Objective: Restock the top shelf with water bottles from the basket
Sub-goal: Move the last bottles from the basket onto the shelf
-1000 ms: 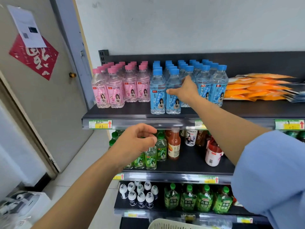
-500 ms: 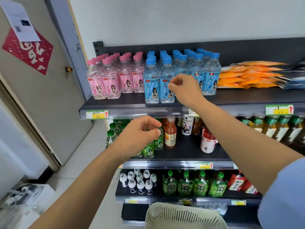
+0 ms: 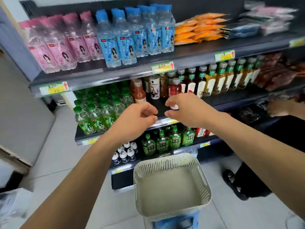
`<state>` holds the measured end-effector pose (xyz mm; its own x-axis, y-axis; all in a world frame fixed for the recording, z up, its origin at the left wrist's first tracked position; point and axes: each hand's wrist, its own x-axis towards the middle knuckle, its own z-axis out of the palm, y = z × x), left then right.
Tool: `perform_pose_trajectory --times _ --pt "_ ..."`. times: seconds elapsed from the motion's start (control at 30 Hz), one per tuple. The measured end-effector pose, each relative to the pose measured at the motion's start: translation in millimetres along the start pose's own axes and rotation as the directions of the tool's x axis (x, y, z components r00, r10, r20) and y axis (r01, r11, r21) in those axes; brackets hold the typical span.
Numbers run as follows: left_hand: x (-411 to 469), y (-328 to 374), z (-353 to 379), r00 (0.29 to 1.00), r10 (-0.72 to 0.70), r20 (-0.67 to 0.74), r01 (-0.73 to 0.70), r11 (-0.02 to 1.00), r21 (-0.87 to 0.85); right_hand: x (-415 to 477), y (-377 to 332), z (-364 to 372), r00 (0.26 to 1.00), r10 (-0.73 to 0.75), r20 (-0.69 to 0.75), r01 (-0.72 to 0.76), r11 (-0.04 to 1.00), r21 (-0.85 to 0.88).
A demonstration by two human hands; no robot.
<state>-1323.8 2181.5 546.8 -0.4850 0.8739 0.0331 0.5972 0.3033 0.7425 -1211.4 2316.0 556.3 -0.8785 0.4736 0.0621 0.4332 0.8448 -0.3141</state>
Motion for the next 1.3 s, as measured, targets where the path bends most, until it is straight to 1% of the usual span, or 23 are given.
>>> perform_pose_trajectory --times 0.13,0.23,0.3,0.4,0.57,0.77,0.87,0.97,1.1,1.17,1.3 --pt "-34 -9 24 0.99 0.075 0.121 -0.082 0.995 0.053 -58 2 35 0.993 0.121 -0.003 -0.121 0.992 -0.034" --pt "-61 -24 50 0.959 0.066 0.276 -0.085 0.995 0.059 -109 3 70 0.971 0.228 0.076 -0.228 0.974 -0.009" --pt "-74 -30 70 0.933 0.09 0.349 -0.114 0.992 0.048 -140 8 88 0.949 0.293 0.113 -0.294 0.956 -0.013" --pt "-90 -26 106 0.881 0.146 0.45 -0.162 0.987 -0.001 -187 25 106 0.888 0.427 0.169 -0.428 0.903 -0.034" --pt "-113 -9 171 0.794 0.225 0.565 -0.236 0.97 -0.054 -260 62 130 0.774 0.606 0.187 -0.618 0.786 0.012" --pt "-155 4 265 0.735 0.234 0.637 -0.238 0.968 -0.081 -350 110 182 0.658 0.711 0.25 -0.739 0.673 0.032" --pt "-176 -3 321 0.706 0.216 0.674 -0.205 0.974 -0.098 -391 138 219 0.618 0.739 0.268 -0.772 0.634 0.034" --pt "-192 -22 379 0.697 0.201 0.689 -0.192 0.977 -0.09 -428 169 268 0.578 0.762 0.292 -0.802 0.597 0.028" --pt "-210 -75 461 0.708 0.19 0.68 -0.159 0.981 -0.109 -471 213 353 0.532 0.785 0.319 -0.833 0.552 0.031" --pt "-216 -110 497 0.712 0.175 0.68 -0.13 0.984 -0.118 -485 231 398 0.521 0.786 0.332 -0.84 0.541 0.038" --pt "-231 -200 584 0.722 0.133 0.679 -0.102 0.991 -0.086 -509 269 517 0.519 0.777 0.356 -0.834 0.551 0.015"
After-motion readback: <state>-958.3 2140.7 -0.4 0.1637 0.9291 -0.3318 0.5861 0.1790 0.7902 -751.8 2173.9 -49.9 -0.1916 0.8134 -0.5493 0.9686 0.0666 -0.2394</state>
